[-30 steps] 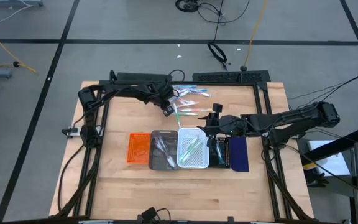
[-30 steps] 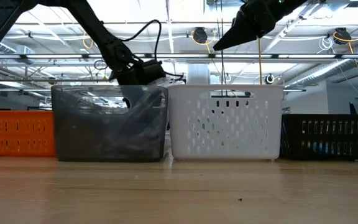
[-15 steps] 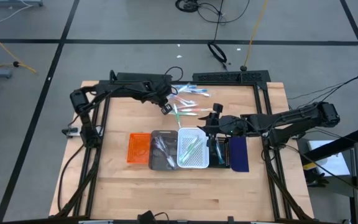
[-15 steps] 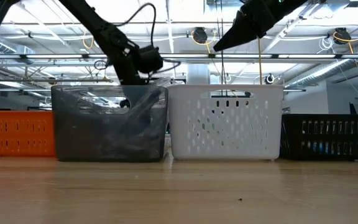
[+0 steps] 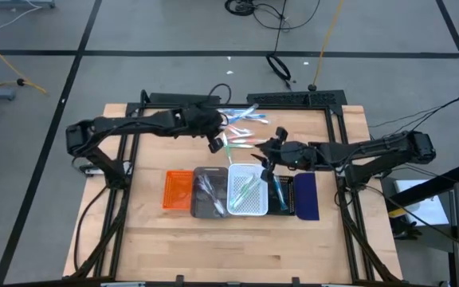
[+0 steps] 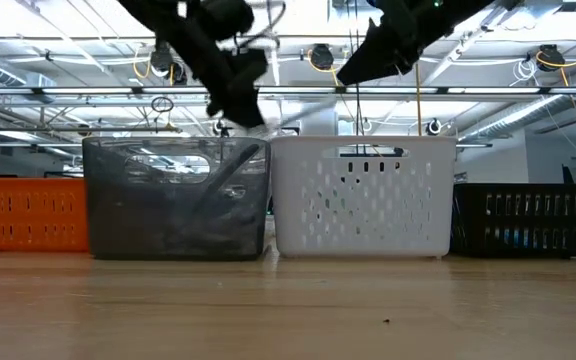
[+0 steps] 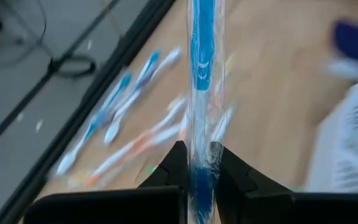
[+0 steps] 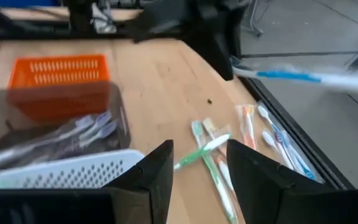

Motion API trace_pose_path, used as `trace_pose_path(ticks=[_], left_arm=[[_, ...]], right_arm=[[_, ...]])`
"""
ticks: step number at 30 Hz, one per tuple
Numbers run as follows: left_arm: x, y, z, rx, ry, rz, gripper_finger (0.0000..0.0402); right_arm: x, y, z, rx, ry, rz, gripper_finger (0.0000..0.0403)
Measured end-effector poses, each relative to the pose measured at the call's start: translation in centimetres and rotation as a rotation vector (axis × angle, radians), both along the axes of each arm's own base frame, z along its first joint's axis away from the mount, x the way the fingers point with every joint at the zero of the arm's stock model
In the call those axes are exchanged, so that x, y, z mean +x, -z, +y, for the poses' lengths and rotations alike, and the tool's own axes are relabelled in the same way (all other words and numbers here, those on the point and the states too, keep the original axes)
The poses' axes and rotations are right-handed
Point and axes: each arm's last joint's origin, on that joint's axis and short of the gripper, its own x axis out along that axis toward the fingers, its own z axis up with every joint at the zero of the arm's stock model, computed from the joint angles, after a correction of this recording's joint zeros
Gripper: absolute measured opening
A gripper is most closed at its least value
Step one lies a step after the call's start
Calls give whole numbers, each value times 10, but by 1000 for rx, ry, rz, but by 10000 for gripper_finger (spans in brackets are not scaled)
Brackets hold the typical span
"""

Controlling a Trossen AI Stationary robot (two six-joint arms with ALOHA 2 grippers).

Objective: Pick & Place Toothbrushes
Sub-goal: Put the blue toothbrush into the right black bin

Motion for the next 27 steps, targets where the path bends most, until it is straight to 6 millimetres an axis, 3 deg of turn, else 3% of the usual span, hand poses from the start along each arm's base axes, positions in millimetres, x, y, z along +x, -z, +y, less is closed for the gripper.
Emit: trace_pose_path(ticks=[8, 18, 27], left_arm=[[1, -31, -37, 52, 112, -148, 32], [9, -37, -65, 95, 217, -206, 35], [10, -41, -75, 130, 231, -225, 36]], right_arm=[[5, -12, -8, 17, -6, -142, 139], [8, -21, -16, 3, -18, -227, 139], [9, -24, -16, -8, -22, -262, 139]])
